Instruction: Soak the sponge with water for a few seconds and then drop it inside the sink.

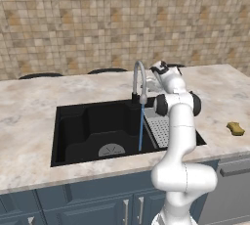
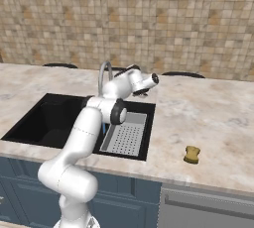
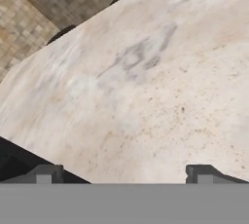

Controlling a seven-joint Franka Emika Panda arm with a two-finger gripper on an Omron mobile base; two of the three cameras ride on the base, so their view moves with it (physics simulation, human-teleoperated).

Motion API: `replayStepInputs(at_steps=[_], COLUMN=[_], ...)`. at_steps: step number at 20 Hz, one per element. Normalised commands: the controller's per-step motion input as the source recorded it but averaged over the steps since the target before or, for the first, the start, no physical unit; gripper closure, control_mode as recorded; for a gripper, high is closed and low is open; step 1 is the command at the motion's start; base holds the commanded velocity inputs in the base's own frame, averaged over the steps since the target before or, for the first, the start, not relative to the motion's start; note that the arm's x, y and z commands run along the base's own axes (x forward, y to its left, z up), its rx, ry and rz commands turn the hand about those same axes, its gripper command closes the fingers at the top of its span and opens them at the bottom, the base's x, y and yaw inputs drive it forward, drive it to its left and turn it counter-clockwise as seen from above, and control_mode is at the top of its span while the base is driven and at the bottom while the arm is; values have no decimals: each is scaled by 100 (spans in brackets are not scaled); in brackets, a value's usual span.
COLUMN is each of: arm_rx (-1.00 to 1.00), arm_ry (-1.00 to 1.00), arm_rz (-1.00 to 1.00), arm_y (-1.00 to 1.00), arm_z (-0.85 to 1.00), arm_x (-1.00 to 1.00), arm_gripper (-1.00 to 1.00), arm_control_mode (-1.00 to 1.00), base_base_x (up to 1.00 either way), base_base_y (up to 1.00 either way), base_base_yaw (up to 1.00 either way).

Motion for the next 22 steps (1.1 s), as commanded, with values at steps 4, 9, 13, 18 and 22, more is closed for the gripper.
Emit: replayStepInputs(at_steps=[4,9,13,18,22], arm_rx=[0,0,0,0,0], arm_ry=[3,5,4,5,0], arm_rz=[-7,-7,-7,-6,-7], arm_y=[-25,-24,-22,-22,-8], arm_z=[19,23,25,23,2], arm_x=[0,-9,-21,-20,-43], arm_gripper=[-100,-100,-100,-100,-100], arm_control_mode=[-100,-100,-100,-100,-100], base_base_x=[0,0,0,0,0], base_base_y=[0,0,0,0,0], base_base_yaw=[0,0,0,0,0])
